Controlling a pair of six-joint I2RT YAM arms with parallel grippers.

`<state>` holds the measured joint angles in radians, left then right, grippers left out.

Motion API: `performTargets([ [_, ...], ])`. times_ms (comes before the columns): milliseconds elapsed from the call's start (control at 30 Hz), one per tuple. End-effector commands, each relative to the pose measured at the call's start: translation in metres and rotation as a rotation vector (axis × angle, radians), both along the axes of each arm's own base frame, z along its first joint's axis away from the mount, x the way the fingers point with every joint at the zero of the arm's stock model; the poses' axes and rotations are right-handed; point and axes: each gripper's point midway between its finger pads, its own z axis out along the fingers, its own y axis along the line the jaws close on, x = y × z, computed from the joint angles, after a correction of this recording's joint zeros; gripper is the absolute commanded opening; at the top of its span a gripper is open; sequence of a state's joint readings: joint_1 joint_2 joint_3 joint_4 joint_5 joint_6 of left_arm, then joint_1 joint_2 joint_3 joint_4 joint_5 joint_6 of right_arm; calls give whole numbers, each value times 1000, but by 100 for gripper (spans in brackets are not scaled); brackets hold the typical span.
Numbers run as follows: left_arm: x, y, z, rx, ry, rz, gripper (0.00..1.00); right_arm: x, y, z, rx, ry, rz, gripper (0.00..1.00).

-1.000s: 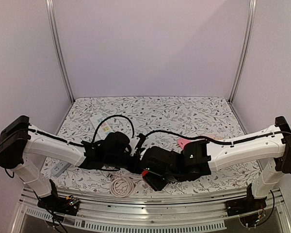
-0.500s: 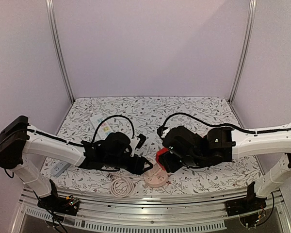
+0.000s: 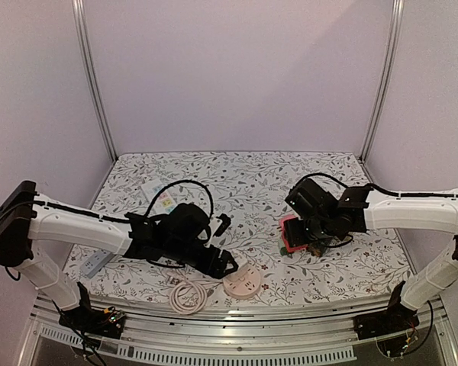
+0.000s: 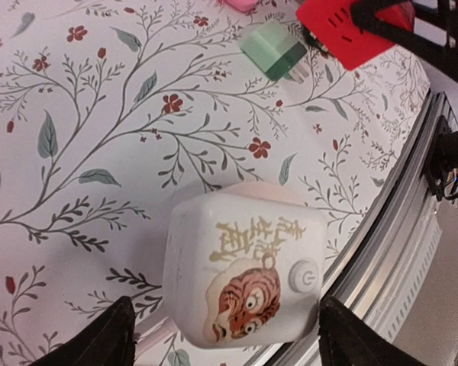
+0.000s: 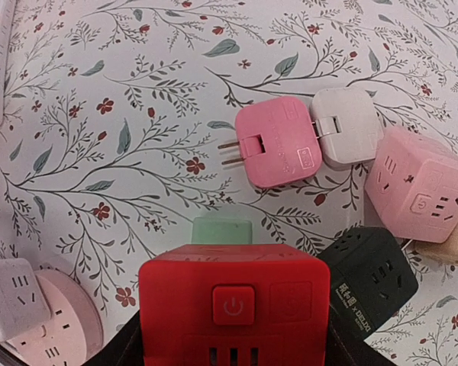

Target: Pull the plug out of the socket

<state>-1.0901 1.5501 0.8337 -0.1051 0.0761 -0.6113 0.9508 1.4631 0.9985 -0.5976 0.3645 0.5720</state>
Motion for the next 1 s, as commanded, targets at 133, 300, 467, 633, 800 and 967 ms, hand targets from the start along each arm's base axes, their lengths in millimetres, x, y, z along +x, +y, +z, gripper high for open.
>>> performTargets([
  [133, -7, 13, 25, 17, -7, 28, 92, 42, -9, -17, -25, 34, -77, 38],
  [300, -9, 22, 39, -28, -11, 60, 95, 53, -23, -26, -85, 43, -121, 41],
  [467, -11, 31, 40, -34, 0, 87, 95, 59, -33, -37, -115, 73, -158, 42],
  [633, -8, 36, 38, -32, 7, 118, 95, 63, -36, -43, -156, 89, -162, 48],
  [800, -6, 35, 40, -42, 9, 124, 95, 63, -36, -45, -159, 103, -162, 72],
  [967, -6, 36, 39, -44, 11, 133, 95, 59, -34, -31, -126, 92, -141, 87],
])
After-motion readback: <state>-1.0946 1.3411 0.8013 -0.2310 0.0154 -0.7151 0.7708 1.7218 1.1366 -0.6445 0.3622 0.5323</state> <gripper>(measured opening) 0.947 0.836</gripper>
